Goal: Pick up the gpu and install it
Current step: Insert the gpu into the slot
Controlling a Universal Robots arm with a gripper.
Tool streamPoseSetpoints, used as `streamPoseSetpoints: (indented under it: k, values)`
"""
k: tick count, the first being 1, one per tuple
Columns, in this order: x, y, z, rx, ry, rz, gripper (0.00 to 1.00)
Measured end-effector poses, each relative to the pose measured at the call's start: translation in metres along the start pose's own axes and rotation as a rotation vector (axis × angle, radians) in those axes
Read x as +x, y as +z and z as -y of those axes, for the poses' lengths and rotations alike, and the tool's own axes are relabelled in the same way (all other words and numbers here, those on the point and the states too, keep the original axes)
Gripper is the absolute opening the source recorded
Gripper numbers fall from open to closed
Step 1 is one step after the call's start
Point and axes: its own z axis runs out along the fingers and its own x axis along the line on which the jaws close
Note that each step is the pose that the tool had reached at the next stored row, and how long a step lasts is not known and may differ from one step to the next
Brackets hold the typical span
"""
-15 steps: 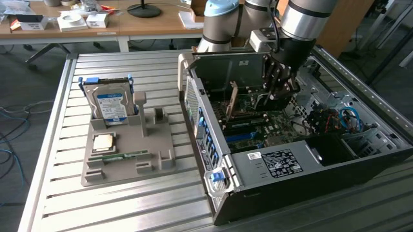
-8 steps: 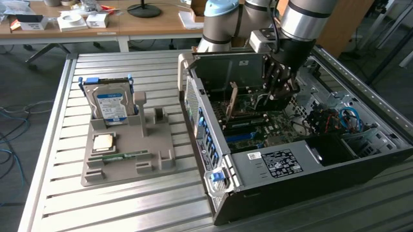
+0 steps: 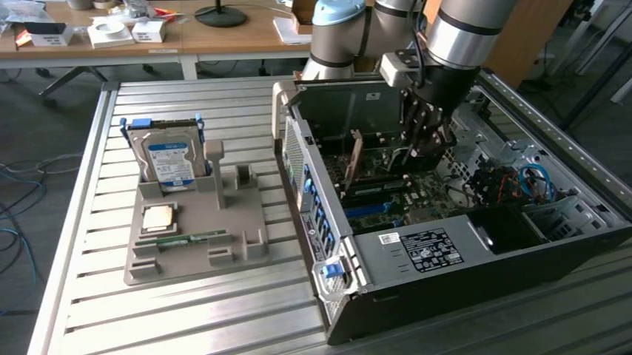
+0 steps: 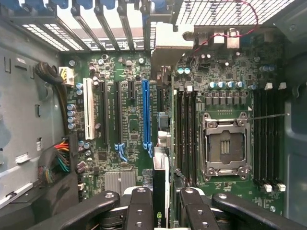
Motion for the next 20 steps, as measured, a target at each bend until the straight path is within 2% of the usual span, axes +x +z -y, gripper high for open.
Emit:
streamPoseSetpoints:
  k: [10,20]
  values:
    - [0.0,0.0113,-0.0001,0.0,0.0,0.0001,0.26]
    - [0.003,0.0117,0.0,0.0001,0.0,0.0001,0.26]
